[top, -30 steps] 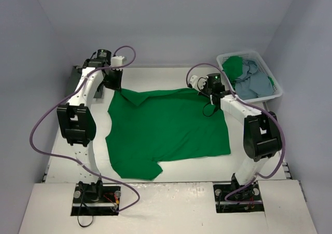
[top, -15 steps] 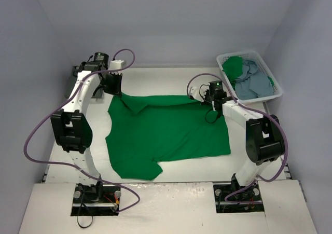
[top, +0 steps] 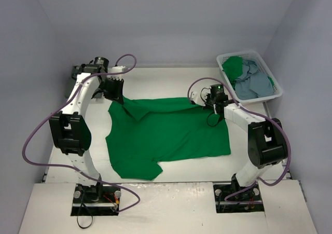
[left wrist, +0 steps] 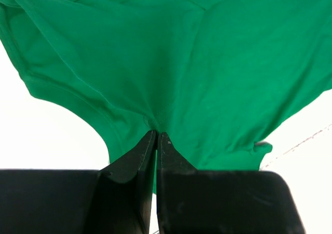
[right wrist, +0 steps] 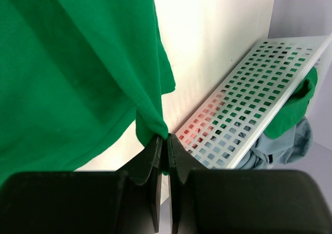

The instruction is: Fold and stack the t-shirts

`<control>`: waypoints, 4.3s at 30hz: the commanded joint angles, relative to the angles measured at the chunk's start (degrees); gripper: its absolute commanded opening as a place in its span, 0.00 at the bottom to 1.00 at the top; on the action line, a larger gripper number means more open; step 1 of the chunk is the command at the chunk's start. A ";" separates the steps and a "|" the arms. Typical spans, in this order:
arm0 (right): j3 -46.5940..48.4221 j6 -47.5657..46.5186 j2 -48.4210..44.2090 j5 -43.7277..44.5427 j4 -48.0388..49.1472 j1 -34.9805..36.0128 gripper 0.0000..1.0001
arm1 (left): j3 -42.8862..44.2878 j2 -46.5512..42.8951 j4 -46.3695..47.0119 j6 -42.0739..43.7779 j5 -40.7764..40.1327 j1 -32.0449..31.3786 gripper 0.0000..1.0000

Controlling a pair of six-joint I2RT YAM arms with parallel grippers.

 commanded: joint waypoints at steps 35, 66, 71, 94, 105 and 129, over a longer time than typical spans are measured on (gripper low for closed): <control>-4.13 -5.31 -4.00 2.77 -11.91 -0.71 0.00 | -14.26 -9.85 -6.86 5.10 -8.55 -10.10 0.00; -3.60 -1.70 -7.86 4.00 -13.75 0.00 0.00 | -14.95 -13.63 -6.94 3.61 -23.95 -10.54 0.00; -5.54 -1.79 -9.09 4.44 -16.04 0.52 0.03 | -18.30 -12.66 -6.95 4.31 -22.70 -10.63 0.00; 1.75 4.79 -7.60 2.42 -21.66 0.17 0.49 | -11.19 -10.91 -7.30 1.77 -22.00 -11.24 0.29; 3.07 6.46 -10.77 -0.56 -23.51 -0.97 0.48 | -7.85 -5.19 -6.42 0.53 -18.22 -11.24 0.19; 4.57 18.69 8.75 -11.21 -12.35 -1.23 0.00 | -5.04 12.47 -0.27 2.82 -21.03 -10.28 0.00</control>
